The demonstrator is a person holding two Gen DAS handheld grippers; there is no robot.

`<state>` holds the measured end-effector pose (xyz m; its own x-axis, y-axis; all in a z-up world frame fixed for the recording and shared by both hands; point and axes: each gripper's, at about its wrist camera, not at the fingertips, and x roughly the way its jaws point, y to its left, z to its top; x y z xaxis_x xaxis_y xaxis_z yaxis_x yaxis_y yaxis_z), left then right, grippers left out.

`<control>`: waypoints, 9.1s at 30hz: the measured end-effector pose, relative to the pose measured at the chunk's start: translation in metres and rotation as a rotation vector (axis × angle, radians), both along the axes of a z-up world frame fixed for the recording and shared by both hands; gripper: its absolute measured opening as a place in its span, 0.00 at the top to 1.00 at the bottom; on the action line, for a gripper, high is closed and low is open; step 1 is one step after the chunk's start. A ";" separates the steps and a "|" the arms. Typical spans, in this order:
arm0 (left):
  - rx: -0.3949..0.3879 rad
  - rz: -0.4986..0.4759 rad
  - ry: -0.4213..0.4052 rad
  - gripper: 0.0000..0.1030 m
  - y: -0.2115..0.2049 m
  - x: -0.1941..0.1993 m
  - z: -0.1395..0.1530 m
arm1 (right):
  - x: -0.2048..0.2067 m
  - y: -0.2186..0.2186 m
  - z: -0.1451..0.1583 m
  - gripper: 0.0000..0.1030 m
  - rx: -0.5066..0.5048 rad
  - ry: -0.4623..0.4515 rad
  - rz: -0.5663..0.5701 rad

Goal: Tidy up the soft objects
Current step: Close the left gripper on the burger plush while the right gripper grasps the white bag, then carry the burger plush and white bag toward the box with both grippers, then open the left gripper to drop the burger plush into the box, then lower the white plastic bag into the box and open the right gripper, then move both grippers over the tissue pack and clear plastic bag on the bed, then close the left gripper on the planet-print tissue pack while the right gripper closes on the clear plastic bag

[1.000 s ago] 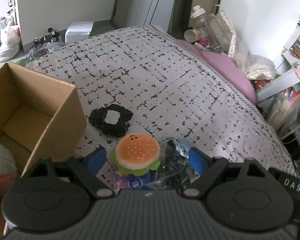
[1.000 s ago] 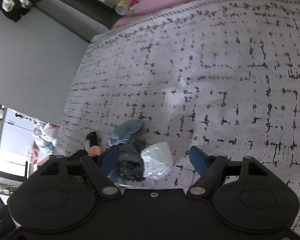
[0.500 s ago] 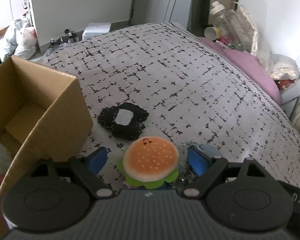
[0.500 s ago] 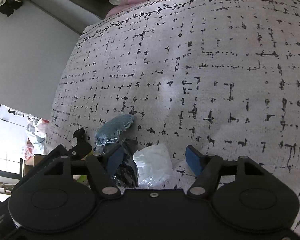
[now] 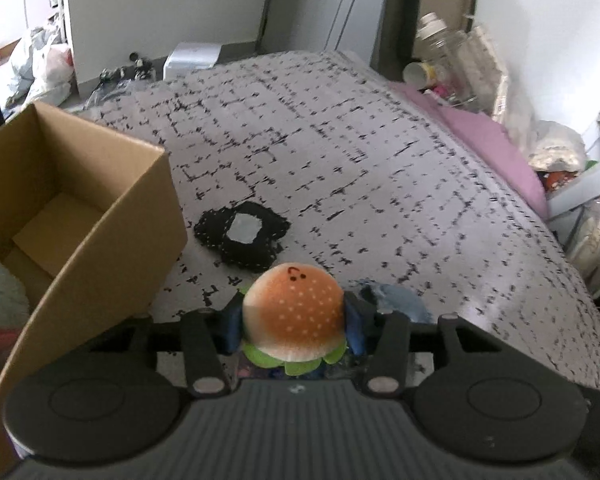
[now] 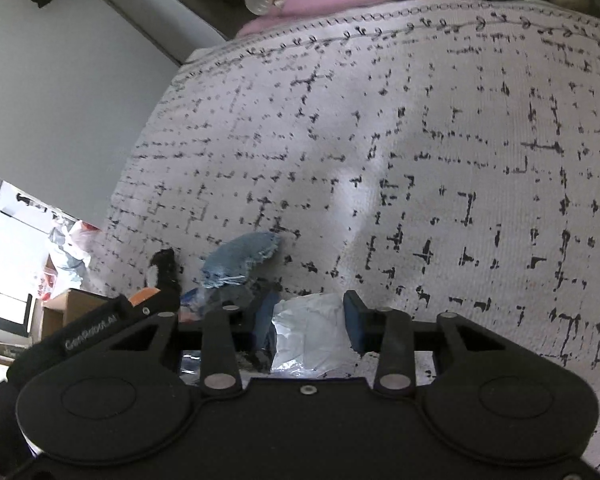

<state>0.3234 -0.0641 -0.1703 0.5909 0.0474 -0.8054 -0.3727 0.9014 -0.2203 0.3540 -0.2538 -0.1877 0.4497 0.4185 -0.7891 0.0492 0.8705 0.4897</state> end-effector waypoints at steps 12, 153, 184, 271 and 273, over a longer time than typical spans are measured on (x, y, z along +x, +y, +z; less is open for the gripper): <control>0.013 -0.019 -0.033 0.53 -0.004 -0.030 0.041 | -0.017 -0.005 0.040 0.63 -0.003 -0.122 0.027; 0.054 0.118 -0.011 0.14 0.158 -0.141 0.121 | -0.103 0.148 0.124 0.11 0.016 -0.310 0.414; 0.169 0.034 -0.023 0.00 0.049 -0.122 0.140 | -0.092 0.006 0.141 0.00 0.018 -0.387 0.159; -0.047 -0.089 0.121 0.35 0.012 0.004 -0.007 | 0.004 0.015 -0.003 0.75 0.045 0.048 -0.011; -0.043 -0.098 0.131 0.35 0.010 0.006 -0.011 | 0.004 0.017 -0.002 0.75 0.036 0.046 -0.007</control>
